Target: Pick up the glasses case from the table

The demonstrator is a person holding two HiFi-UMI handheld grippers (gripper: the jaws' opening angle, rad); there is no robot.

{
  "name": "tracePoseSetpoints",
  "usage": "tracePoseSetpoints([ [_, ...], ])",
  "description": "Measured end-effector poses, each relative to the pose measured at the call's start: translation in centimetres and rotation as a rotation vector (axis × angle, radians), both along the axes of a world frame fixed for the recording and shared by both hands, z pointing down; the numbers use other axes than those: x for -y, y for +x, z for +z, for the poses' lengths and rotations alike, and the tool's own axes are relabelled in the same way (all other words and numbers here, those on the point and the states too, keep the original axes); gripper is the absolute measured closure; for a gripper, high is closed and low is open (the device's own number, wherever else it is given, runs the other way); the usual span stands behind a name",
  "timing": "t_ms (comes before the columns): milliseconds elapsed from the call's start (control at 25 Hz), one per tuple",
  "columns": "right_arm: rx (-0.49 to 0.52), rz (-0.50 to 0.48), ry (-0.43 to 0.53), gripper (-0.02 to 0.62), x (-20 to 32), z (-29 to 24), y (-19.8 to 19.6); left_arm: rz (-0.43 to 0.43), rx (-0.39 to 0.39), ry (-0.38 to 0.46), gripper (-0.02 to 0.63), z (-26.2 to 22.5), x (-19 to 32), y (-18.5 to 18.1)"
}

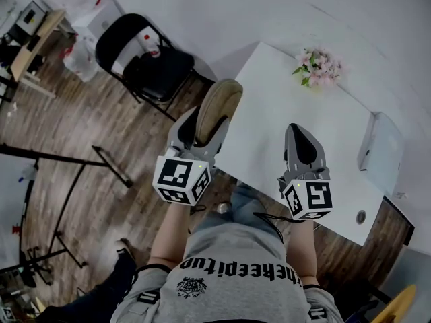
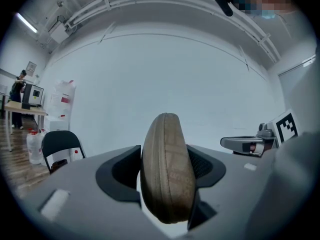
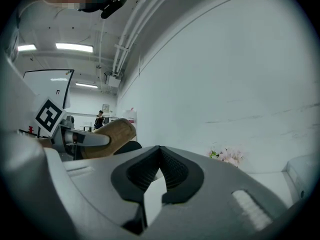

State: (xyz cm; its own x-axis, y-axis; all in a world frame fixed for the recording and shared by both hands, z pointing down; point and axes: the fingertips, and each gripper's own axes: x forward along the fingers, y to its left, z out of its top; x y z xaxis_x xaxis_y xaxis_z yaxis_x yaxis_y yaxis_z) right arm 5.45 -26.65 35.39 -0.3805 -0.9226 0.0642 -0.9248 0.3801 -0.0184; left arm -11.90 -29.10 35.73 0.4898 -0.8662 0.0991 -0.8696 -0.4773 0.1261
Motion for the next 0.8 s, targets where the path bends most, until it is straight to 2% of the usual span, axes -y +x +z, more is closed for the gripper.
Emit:
tracePoseSetpoints([
  [800, -0.006, 0.002, 0.06, 0.592, -5.2, -2.0, -1.5, -0.054, -0.058, 0.146, 0.319, -3.4, -5.9, -2.7],
])
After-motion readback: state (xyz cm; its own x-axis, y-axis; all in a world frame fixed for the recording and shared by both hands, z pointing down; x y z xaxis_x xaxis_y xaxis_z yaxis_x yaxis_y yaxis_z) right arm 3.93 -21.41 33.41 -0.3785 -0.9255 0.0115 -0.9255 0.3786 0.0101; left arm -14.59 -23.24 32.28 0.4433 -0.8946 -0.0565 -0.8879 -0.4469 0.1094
